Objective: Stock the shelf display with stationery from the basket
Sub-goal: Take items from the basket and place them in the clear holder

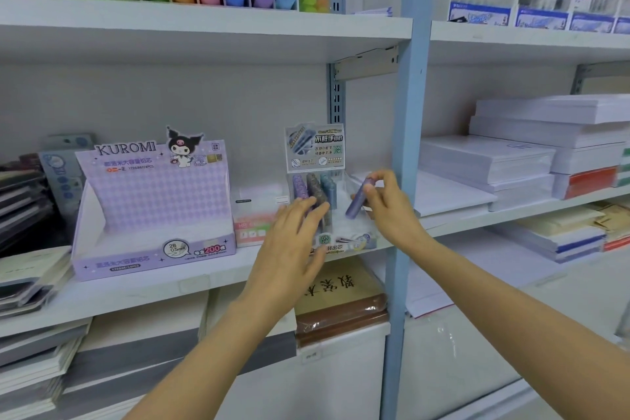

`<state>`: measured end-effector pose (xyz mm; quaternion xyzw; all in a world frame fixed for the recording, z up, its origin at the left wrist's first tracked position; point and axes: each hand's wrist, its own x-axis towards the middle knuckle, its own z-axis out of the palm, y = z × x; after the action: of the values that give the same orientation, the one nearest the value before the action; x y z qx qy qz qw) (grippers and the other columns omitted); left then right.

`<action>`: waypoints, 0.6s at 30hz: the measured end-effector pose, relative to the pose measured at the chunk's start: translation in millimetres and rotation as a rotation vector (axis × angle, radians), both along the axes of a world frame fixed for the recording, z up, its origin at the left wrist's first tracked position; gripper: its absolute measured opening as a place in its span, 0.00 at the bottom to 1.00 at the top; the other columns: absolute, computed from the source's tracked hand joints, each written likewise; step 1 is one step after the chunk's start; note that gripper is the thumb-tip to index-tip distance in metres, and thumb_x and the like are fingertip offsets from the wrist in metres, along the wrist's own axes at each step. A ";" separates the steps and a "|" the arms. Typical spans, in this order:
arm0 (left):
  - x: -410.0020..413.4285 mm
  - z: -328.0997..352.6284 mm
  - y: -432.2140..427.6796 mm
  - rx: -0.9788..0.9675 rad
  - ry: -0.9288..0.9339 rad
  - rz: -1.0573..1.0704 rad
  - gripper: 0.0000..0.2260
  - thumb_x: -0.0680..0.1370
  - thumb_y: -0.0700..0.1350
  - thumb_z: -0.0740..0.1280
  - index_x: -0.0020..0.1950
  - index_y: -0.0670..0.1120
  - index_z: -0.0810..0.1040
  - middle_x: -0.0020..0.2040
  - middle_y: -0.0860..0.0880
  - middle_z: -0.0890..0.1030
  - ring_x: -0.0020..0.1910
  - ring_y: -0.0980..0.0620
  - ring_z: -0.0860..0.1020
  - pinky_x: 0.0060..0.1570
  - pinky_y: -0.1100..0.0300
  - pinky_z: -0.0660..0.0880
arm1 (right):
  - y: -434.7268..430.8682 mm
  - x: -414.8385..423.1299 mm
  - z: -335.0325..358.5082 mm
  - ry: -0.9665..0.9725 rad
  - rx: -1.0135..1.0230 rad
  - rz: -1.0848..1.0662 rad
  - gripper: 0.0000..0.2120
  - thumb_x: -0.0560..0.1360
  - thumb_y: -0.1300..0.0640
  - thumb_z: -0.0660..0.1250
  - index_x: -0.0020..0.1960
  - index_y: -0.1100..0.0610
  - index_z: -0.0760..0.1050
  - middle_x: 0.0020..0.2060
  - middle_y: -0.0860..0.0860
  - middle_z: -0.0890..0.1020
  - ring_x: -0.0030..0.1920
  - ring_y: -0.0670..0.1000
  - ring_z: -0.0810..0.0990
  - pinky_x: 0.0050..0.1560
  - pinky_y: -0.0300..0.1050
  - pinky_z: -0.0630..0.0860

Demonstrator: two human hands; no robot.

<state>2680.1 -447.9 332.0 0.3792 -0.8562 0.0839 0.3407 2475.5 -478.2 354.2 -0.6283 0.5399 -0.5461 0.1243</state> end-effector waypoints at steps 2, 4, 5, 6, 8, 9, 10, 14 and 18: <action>6.2 1.2 -3.0 -0.018 0.040 0.003 0.23 0.80 0.45 0.65 0.74 0.46 0.65 0.71 0.48 0.67 0.72 0.50 0.63 0.71 0.60 0.59 | -3.0 1.2 -1.0 -0.106 0.008 0.078 0.05 0.84 0.57 0.53 0.55 0.57 0.65 0.48 0.58 0.83 0.54 0.53 0.81 0.51 0.46 0.79; 13.3 3.6 -6.7 -0.033 0.076 0.008 0.19 0.79 0.44 0.65 0.70 0.45 0.70 0.65 0.48 0.71 0.66 0.52 0.67 0.64 0.66 0.60 | -6.3 5.4 -3.2 -0.085 -0.009 0.137 0.04 0.84 0.57 0.52 0.53 0.55 0.65 0.44 0.57 0.84 0.53 0.51 0.81 0.50 0.41 0.80; 16.2 5.1 -8.6 -0.046 0.083 0.010 0.18 0.79 0.44 0.65 0.68 0.46 0.71 0.63 0.49 0.72 0.64 0.52 0.68 0.61 0.68 0.60 | -8.7 7.3 -4.3 -0.061 -0.016 0.148 0.04 0.84 0.57 0.52 0.53 0.54 0.64 0.44 0.58 0.84 0.53 0.52 0.82 0.51 0.44 0.80; 18.2 6.4 -10.7 -0.064 0.082 0.010 0.17 0.79 0.44 0.65 0.67 0.46 0.72 0.62 0.49 0.73 0.62 0.52 0.69 0.60 0.67 0.61 | -10.8 7.7 -4.9 -0.045 -0.017 0.149 0.04 0.84 0.57 0.52 0.53 0.54 0.65 0.46 0.59 0.83 0.53 0.53 0.82 0.52 0.46 0.80; 18.6 7.3 -14.5 -0.119 0.068 0.018 0.16 0.78 0.44 0.67 0.65 0.45 0.74 0.60 0.48 0.74 0.62 0.50 0.70 0.61 0.62 0.66 | -14.9 4.4 -1.2 -0.061 0.005 0.142 0.03 0.84 0.56 0.54 0.53 0.53 0.66 0.49 0.59 0.82 0.51 0.54 0.83 0.50 0.47 0.81; 17.5 7.3 -16.6 -0.150 0.052 0.031 0.16 0.77 0.45 0.67 0.65 0.45 0.74 0.61 0.48 0.75 0.64 0.48 0.70 0.64 0.56 0.68 | -17.6 0.9 3.0 -0.086 0.012 0.137 0.03 0.84 0.57 0.55 0.54 0.53 0.66 0.51 0.59 0.82 0.49 0.54 0.83 0.49 0.46 0.82; 16.1 7.3 -18.7 -0.167 0.032 0.044 0.18 0.77 0.46 0.67 0.66 0.45 0.74 0.65 0.47 0.74 0.68 0.47 0.68 0.69 0.52 0.66 | -21.0 -2.5 8.2 -0.108 -0.005 0.125 0.03 0.83 0.58 0.56 0.54 0.55 0.67 0.52 0.60 0.81 0.48 0.54 0.83 0.48 0.45 0.82; 18.3 5.5 -29.2 -0.106 -0.036 0.027 0.24 0.81 0.53 0.61 0.76 0.50 0.64 0.77 0.51 0.62 0.78 0.52 0.55 0.76 0.55 0.45 | -41.1 -4.9 30.9 -0.013 -0.187 -0.011 0.05 0.81 0.61 0.61 0.56 0.59 0.71 0.47 0.50 0.78 0.47 0.46 0.78 0.48 0.32 0.74; 23.7 1.8 -34.0 -0.061 -0.010 -0.019 0.23 0.82 0.54 0.59 0.76 0.52 0.62 0.75 0.52 0.65 0.76 0.55 0.59 0.76 0.58 0.44 | -68.5 6.1 36.3 0.023 -0.179 -0.036 0.06 0.79 0.62 0.65 0.55 0.61 0.74 0.44 0.52 0.79 0.42 0.47 0.76 0.42 0.31 0.74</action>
<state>2703.8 -481.9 333.8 0.3598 -0.8585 0.1086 0.3488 2481.7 -546.8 390.5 -0.6333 0.5018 -0.5869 0.0517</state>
